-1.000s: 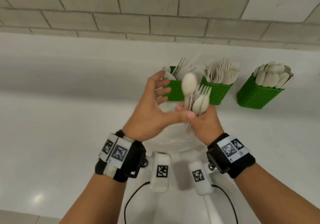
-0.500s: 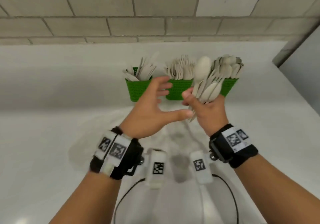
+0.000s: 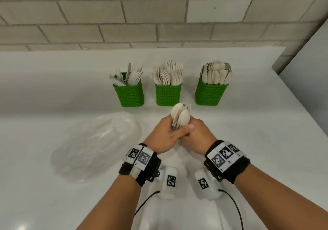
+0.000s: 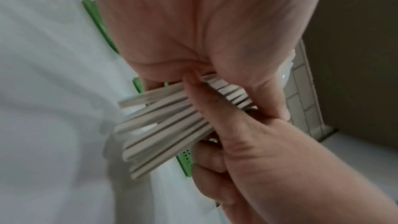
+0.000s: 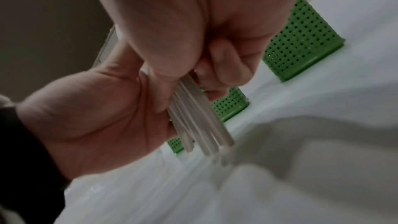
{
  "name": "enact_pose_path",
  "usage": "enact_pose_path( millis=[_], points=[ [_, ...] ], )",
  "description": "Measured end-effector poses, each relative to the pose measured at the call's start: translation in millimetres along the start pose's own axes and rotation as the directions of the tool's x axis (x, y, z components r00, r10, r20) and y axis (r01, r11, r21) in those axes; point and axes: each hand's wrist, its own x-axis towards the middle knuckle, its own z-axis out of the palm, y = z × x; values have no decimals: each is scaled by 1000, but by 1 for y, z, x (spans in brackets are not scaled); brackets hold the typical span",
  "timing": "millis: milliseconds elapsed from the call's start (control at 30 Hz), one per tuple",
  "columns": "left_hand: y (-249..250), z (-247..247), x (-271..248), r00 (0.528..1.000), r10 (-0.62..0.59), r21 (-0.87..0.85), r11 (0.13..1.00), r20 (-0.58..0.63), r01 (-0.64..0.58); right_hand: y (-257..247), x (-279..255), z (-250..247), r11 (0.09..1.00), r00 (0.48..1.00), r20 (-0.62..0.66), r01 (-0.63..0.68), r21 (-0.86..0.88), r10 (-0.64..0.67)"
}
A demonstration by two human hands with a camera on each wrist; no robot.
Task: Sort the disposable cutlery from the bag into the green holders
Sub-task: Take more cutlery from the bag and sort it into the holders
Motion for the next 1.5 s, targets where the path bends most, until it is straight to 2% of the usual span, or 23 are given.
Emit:
enact_pose_path(
  millis=[133,200,267,367,467,633,700,800,867,933,1000,1067,1133,1200,1267,1367,1433,1500],
  points=[
    [-4,6,-1,991,-54,-150,988,-121,36,13,-3,-9,998,995,100,-10,68,3],
    [-3,6,1,977,-85,-267,963,-194,31,19,-2,-16,971,996,89,-30,237,10],
    [0,7,2,972,-112,-360,933,-205,32,23,-1,-21,929,999,51,-24,369,5],
    [7,10,3,978,-97,-394,919,-184,17,28,2,-22,939,998,-10,60,340,-61],
    [8,10,4,980,-89,-449,894,-179,0,29,4,-24,940,996,-13,90,328,-91],
    [11,1,4,963,-178,-520,853,-203,48,24,4,-42,841,990,142,-90,534,16],
    [14,-2,3,970,-148,-457,888,-195,44,21,6,-50,824,996,72,-90,560,60],
    [15,-7,4,968,-42,-201,980,-248,-9,15,12,-61,842,985,-123,-34,539,119],
    [15,-8,6,971,35,-22,999,-236,-42,2,15,-70,882,970,-243,108,458,7],
    [16,-9,7,979,116,151,984,-168,-90,-12,18,-80,905,941,-294,266,333,-168],
    [16,-12,6,977,180,292,946,-110,-141,-18,24,-89,927,931,-226,329,179,-287],
    [18,-15,4,976,198,376,914,-87,-152,-20,30,-97,942,940,-114,330,63,-322],
    [21,-19,2,978,198,419,895,-67,-153,-22,32,-104,938,938,-32,345,42,-344],
    [23,-22,0,982,182,449,882,-40,-145,-25,31,-110,931,934,8,354,92,-356],
    [25,-25,-3,986,165,471,872,-22,-136,-26,31,-115,913,931,-70,365,180,-358],
    [22,-27,-5,988,150,481,870,-41,-112,-22,33,-118,881,880,-362,408,240,-309],
    [14,-31,-6,984,152,454,886,-96,-92,-18,33,-126,883,825,-520,397,251,-223],
    [5,-37,-5,972,152,385,920,-177,-74,-11,32,-145,898,731,-663,387,210,-160]
  ],
)
